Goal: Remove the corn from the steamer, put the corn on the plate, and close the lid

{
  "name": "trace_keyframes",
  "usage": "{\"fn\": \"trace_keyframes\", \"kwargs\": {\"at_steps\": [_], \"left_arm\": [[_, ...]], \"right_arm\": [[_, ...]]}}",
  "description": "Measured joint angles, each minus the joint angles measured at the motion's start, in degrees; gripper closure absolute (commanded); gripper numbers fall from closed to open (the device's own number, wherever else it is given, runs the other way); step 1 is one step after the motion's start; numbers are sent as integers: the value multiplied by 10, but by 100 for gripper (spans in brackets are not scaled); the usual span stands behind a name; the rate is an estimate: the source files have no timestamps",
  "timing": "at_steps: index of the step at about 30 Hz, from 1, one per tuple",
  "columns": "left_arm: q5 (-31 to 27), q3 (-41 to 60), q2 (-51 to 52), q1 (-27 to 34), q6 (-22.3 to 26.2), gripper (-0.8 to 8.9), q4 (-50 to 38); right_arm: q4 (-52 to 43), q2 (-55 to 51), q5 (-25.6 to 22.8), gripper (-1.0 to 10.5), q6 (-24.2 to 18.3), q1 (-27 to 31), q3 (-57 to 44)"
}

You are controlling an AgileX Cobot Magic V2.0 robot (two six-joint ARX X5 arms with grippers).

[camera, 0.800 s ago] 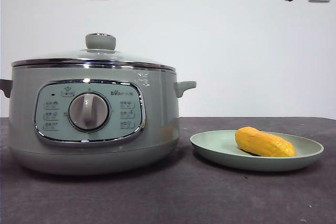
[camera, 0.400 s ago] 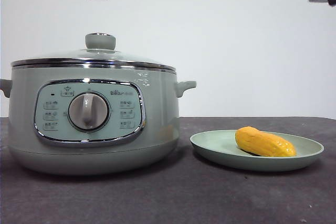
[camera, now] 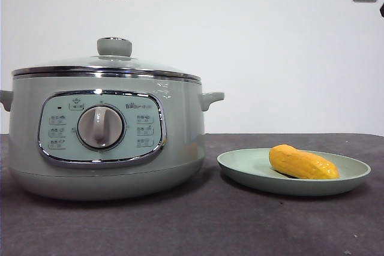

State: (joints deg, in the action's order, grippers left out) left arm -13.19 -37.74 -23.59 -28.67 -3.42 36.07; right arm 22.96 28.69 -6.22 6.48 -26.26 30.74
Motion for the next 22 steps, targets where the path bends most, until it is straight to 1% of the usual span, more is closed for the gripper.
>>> {"fn": "trace_keyframes", "kwargs": {"at_steps": [8, 12, 15, 18, 20, 22], "left_arm": [[0, 0, 1, 0, 5, 816, 4], [2, 0, 47, 16, 11, 816, 39], [9, 10, 113, 56, 14, 816, 35], [14, 36, 163, 115, 17, 816, -14], [15, 70, 178, 155, 23, 816, -46], [29, 113, 190, 196, 26, 816, -80]], "right_arm": [[7, 0, 0, 943, 0, 0, 0], [7, 0, 0, 943, 0, 0, 0], [7, 0, 0, 943, 0, 0, 0], [8, 0, 0, 943, 0, 0, 0], [9, 0, 0, 943, 0, 0, 0], [11, 0, 0, 943, 0, 0, 0]]}}
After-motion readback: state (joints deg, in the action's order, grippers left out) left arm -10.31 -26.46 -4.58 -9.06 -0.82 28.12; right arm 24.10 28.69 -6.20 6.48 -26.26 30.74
